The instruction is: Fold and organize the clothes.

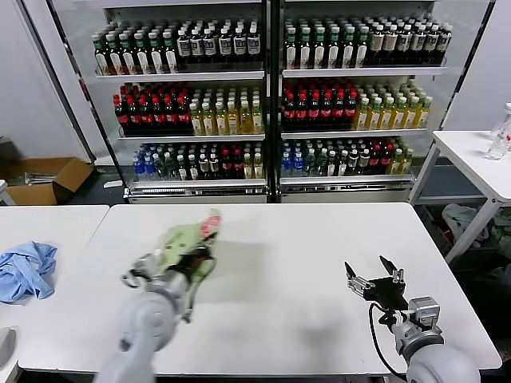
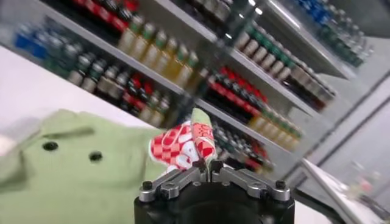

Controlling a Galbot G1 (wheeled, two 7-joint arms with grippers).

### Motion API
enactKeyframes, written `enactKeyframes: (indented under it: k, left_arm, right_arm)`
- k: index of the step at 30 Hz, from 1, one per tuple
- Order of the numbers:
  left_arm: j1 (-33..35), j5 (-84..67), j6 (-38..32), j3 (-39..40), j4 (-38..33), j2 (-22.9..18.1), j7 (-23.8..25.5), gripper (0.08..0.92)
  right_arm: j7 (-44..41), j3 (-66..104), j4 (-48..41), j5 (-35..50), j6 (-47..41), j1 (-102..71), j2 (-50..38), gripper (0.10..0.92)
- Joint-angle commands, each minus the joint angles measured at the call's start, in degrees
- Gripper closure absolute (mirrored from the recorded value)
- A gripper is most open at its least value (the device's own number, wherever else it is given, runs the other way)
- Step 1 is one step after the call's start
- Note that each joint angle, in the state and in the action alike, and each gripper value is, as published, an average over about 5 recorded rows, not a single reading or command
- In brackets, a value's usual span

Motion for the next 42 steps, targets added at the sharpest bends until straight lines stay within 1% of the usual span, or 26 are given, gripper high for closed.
enactKeyframes:
  k: [1,3,5,9,13,16,19,22,24,28,30,33,36,42]
  left_arm:
    - [-7.2,24.9,-3.9,17.2,15.2,-14.5,2.4,0.905]
    - [-6.6,30.3,-6.0,17.6,15.4,-13.9,3.8,0.887]
    - [-5.5,33.7,-8.7,17.8,13.2,-12.9,4.3,0.852]
    - [-2.9,38.2,-13.3,17.1,8.8,-10.3,4.9,0.735]
    - [0.6,39.0,-16.9,13.1,7.0,-8.1,6.2,0.623]
    - [3.1,36.9,-17.1,8.2,3.5,-6.6,5.8,0.536]
    - [5.1,35.0,-16.4,2.1,0.9,-3.4,4.9,0.449]
    - [7.1,31.7,-16.1,-3.6,-0.4,0.6,4.4,0.363]
    - [8.3,30.2,-16.2,-6.6,-1.0,2.5,4.2,0.302]
    - [10.3,28.3,-16.2,-10.2,-2.0,4.5,3.9,0.207]
    - [11.1,28.0,-16.3,-11.1,-2.5,4.7,3.9,0.185]
    - [12.1,28.2,-16.8,-11.6,-2.7,4.6,4.0,0.178]
    - [12.4,28.7,-17.4,-11.8,-1.9,4.5,3.9,0.177]
    - [12.4,28.6,-17.5,-11.5,-1.7,4.9,4.0,0.177]
  right_arm:
    - [0.2,-0.8,-3.1,1.0,0.6,5.1,-2.1,0.203]
    - [0.5,-1.7,-4.0,1.6,0.6,6.4,-2.4,0.203]
    - [1.0,-3.2,-5.0,2.5,0.6,7.7,-2.7,0.203]
    - [2.4,-7.5,-6.5,4.2,-0.4,11.1,-2.9,0.203]
    - [3.9,-14.7,-8.7,6.6,-2.5,16.9,-2.5,0.203]
    - [5.5,-21.6,-12.7,9.1,-4.2,24.2,-0.5,0.203]
    - [8.4,-29.0,-18.6,12.9,-5.9,32.1,3.5,0.203]
    - [10.4,-34.3,-24.5,14.9,-6.5,37.0,7.7,0.203]
    - [11.3,-36.7,-28.9,15.3,-6.5,39.1,10.3,0.203]
    - [12.5,-38.5,-35.0,16.7,-6.6,41.5,13.4,0.203]
    - [13.2,-39.4,-37.3,17.2,-6.6,42.3,14.1,0.203]
    - [15.1,-40.5,-40.6,17.1,-6.6,43.0,14.9,0.203]
    - [16.5,-40.6,-42.4,17.5,-6.7,43.0,15.5,0.232]
    - [16.7,-41.0,-41.9,17.5,-6.7,42.7,14.3,0.396]
